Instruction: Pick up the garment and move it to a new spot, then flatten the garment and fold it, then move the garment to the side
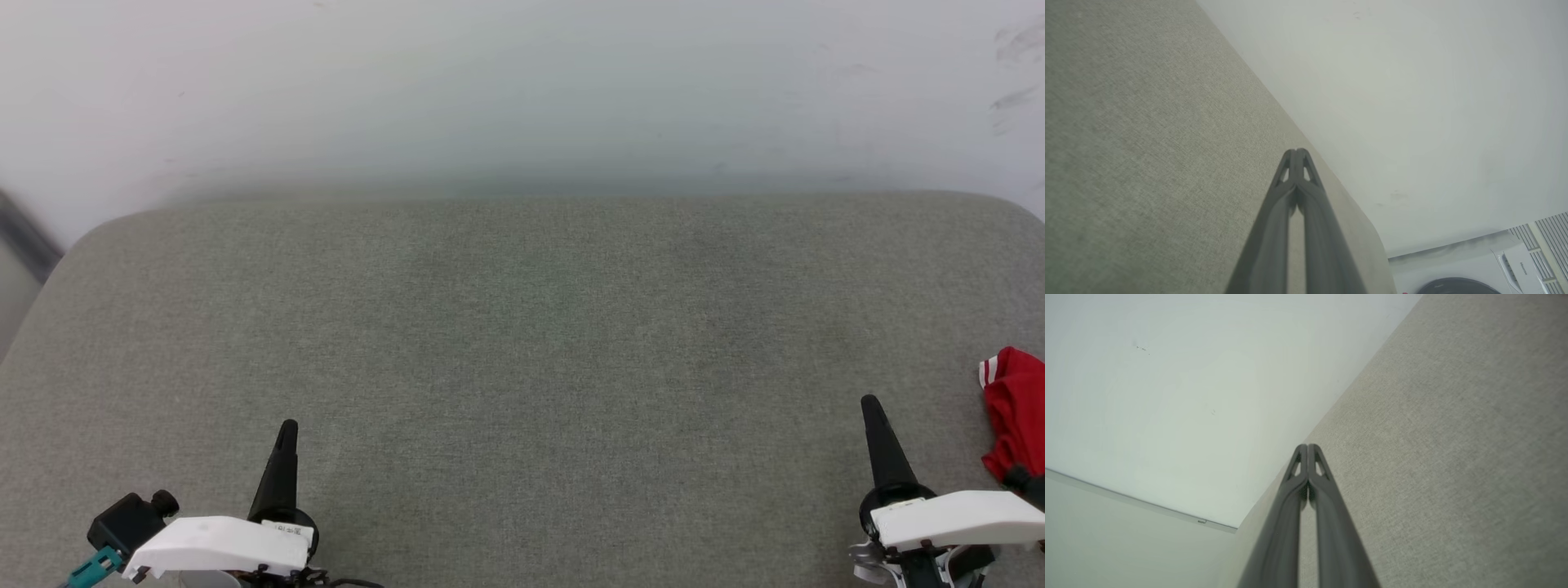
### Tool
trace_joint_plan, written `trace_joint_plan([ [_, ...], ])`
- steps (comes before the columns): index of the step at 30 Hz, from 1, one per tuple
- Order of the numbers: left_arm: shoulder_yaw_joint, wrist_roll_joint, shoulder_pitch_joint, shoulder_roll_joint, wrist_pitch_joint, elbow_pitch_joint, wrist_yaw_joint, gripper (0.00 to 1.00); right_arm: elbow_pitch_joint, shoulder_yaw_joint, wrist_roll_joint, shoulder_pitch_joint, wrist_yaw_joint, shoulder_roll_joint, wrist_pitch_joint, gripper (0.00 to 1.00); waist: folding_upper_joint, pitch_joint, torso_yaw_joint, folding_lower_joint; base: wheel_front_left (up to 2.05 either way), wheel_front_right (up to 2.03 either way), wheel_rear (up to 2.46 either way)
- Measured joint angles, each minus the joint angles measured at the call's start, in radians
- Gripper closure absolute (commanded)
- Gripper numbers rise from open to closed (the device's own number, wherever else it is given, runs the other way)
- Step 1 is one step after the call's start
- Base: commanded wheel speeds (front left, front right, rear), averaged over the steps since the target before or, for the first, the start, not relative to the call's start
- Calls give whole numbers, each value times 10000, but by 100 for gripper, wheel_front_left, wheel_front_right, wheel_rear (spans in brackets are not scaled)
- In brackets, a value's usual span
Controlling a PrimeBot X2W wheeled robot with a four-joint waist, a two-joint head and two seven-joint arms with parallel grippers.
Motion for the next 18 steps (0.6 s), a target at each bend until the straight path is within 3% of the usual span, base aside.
trace_joint_plan([
  [18,117,-1845,-299,10,483,213,0,100,77,-130,1870,-195,0,0,454,100,0,4,-65,0,0,0,0],
])
